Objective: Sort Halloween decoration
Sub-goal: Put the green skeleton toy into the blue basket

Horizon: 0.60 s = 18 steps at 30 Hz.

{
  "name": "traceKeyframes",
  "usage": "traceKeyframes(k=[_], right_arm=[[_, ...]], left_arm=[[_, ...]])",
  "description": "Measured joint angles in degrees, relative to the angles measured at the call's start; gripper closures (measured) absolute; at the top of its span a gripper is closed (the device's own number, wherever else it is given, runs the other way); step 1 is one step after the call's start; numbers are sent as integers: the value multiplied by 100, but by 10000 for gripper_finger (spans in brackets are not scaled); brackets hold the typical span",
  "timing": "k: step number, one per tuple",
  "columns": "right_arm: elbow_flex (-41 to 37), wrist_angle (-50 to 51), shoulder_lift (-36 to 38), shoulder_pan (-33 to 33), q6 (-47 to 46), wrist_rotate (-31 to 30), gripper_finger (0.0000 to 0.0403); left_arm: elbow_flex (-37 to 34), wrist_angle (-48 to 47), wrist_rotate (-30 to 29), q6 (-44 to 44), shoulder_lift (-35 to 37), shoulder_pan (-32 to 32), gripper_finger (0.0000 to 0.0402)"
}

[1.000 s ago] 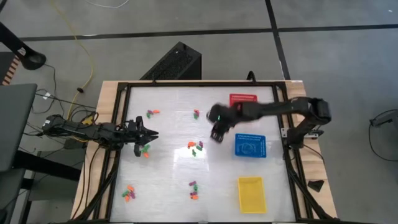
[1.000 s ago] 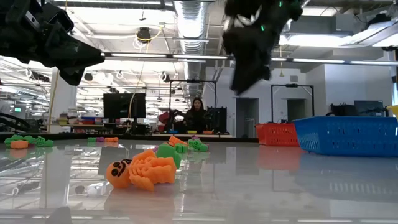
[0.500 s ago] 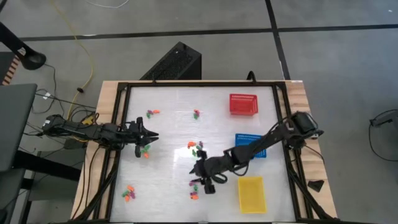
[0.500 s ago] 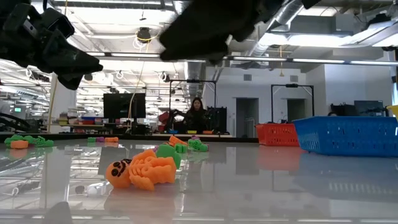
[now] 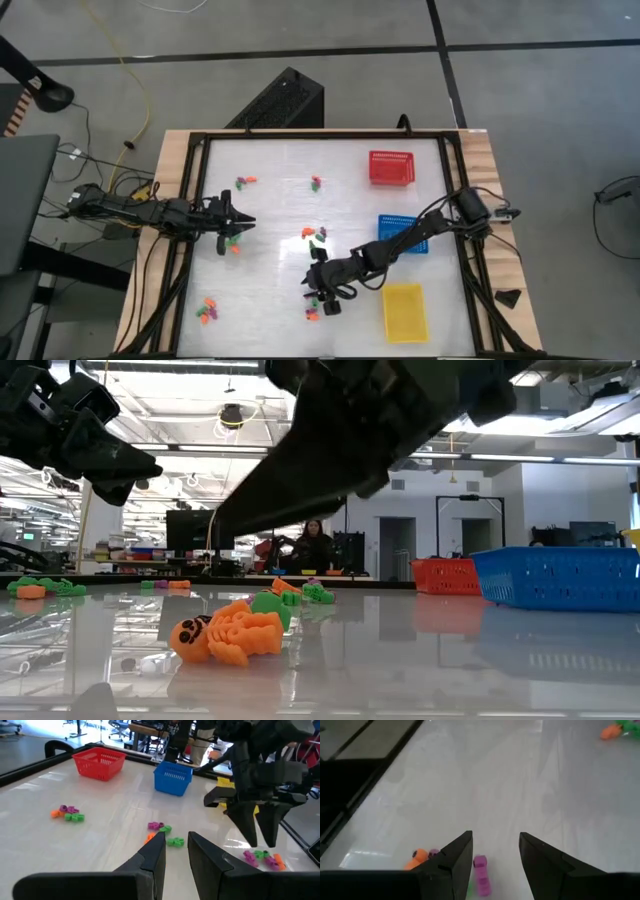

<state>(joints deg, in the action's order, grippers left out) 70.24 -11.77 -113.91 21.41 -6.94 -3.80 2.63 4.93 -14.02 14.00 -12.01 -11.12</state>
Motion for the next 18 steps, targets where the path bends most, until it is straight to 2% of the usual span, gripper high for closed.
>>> traceKeyframes(k=[5,18], right_arm=[[2,159,62,3,221,369,212],[2,-325,24,89,725,376,212]], left_arm=[[0,0,-23,-4,0,0,331],[0,0,-33,-74,0,0,331]])
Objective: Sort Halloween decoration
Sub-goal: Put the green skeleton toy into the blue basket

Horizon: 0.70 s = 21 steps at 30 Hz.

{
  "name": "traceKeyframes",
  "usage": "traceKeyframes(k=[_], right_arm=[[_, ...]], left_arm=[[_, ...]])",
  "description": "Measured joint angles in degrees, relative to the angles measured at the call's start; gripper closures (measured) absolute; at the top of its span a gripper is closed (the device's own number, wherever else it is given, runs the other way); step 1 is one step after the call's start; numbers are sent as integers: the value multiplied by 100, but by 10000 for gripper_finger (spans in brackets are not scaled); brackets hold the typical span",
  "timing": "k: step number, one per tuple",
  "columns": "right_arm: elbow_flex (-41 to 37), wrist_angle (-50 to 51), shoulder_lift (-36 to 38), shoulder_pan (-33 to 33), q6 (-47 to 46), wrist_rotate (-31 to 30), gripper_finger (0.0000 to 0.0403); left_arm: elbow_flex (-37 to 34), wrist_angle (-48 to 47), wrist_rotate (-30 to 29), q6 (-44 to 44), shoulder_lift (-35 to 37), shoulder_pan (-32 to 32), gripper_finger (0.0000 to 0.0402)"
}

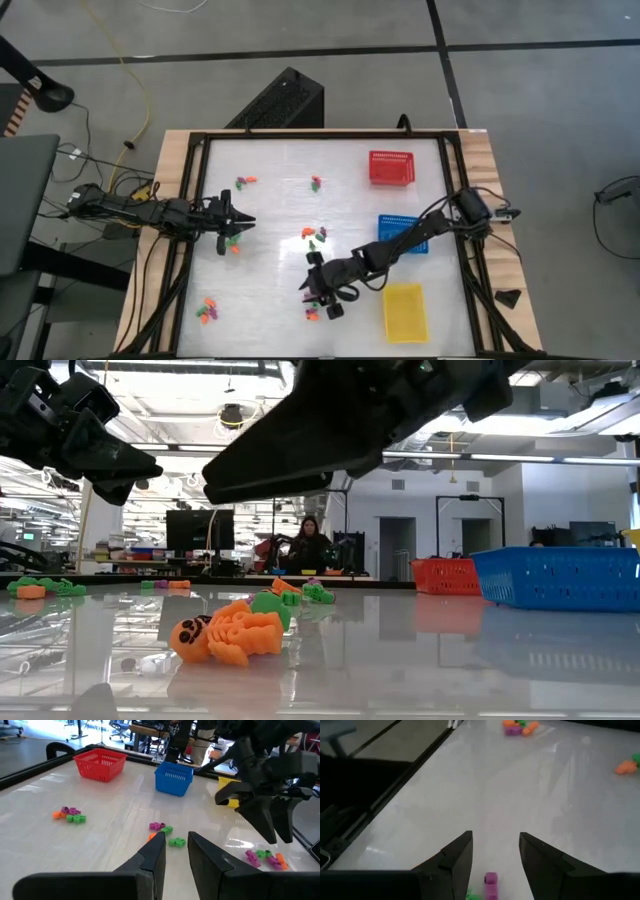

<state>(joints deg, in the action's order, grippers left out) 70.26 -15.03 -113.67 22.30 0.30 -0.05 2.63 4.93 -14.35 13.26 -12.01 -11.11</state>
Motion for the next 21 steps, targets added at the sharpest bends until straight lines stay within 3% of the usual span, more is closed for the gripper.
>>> traceKeyframes(k=[6,10,21], right_arm=[[0,-14,-3,289,808,355,212],[0,-96,-3,464,1279,220,212],[-31,328,-7,304,1098,-10,212]], left_arm=[[0,2,-1,0,0,0,331],[0,2,0,0,0,0,331],[0,2,-2,0,0,2,331]])
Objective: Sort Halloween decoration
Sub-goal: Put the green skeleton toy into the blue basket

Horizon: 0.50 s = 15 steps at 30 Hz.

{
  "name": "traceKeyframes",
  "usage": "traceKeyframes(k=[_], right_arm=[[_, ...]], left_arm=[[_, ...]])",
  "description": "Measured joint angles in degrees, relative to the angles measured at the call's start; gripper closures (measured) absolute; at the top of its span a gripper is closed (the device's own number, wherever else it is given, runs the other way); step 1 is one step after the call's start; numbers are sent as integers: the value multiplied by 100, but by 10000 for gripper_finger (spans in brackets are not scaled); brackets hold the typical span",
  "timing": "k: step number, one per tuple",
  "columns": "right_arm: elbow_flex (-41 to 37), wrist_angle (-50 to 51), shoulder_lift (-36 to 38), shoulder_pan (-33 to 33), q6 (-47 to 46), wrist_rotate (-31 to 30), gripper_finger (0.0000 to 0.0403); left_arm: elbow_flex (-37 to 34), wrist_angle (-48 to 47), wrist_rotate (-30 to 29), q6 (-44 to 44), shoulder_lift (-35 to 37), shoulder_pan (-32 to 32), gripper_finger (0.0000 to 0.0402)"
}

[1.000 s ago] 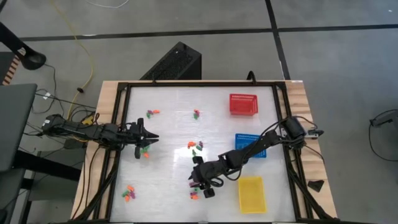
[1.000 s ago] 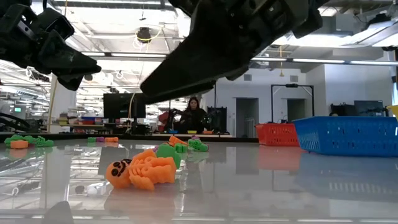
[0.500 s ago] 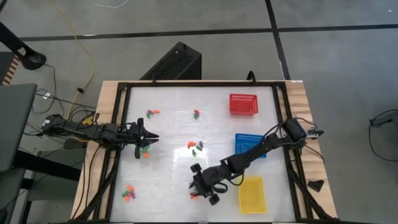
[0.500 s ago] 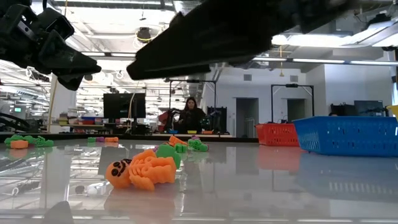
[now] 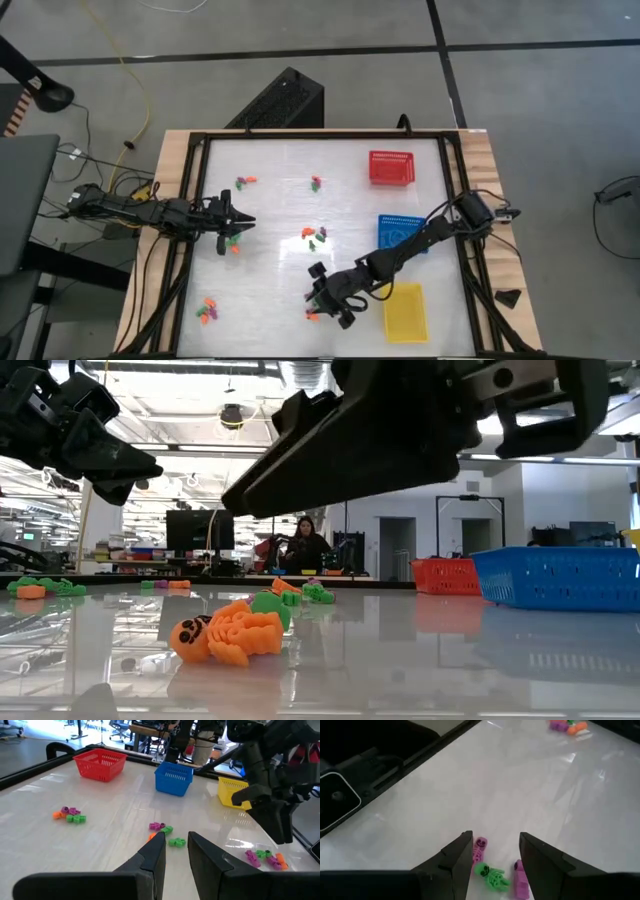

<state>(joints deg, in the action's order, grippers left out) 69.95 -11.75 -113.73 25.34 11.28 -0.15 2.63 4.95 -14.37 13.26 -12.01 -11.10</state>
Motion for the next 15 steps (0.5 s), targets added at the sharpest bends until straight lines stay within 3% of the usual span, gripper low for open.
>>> traceKeyframes(k=[15], right_arm=[[2,262,0,59,69,63,212]], left_arm=[[-2,3,-120,0,0,0,331]])
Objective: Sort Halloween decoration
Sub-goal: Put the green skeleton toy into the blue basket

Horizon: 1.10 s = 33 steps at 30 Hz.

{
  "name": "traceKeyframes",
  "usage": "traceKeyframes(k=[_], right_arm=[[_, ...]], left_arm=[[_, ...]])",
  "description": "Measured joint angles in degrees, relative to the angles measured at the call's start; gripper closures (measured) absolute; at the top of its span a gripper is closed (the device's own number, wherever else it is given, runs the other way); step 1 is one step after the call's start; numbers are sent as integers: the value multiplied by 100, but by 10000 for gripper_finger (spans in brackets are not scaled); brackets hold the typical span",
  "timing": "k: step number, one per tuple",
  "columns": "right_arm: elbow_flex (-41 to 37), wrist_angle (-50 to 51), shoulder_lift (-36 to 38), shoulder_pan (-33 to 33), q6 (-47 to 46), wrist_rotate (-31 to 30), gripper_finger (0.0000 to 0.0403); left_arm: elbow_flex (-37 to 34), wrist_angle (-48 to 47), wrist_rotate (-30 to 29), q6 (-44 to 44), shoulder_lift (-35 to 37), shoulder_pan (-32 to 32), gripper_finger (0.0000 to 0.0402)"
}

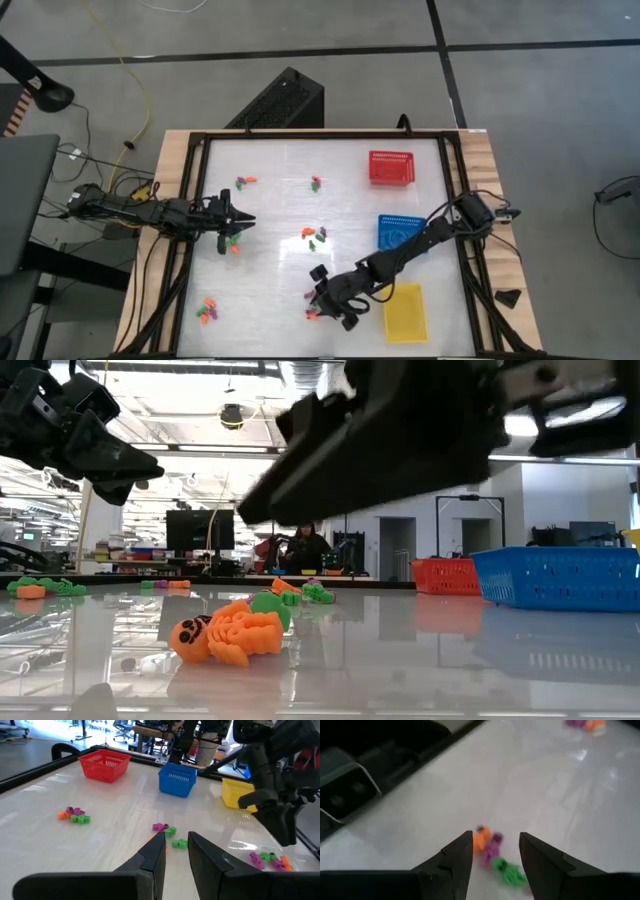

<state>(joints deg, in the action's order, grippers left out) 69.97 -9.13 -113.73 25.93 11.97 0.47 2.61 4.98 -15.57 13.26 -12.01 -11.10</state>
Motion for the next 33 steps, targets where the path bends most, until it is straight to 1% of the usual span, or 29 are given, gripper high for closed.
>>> traceKeyframes(k=[3,10,15,20,26,33], right_arm=[[0,56,0,-28,11,-216,212],[0,86,0,-19,11,-209,212],[8,-74,-395,-66,140,-189,218],[49,-138,-616,-86,180,-210,234],[57,-76,-627,-176,205,-185,260],[63,224,-601,-182,-122,-182,294]], left_arm=[[0,2,-9,0,0,-1,331],[0,2,-9,0,0,-1,331],[-2,2,-9,0,2,-1,331],[-2,13,-8,0,-20,-1,331],[-2,9,-22,0,-69,-1,331],[-4,6,-22,0,-72,-1,331]])
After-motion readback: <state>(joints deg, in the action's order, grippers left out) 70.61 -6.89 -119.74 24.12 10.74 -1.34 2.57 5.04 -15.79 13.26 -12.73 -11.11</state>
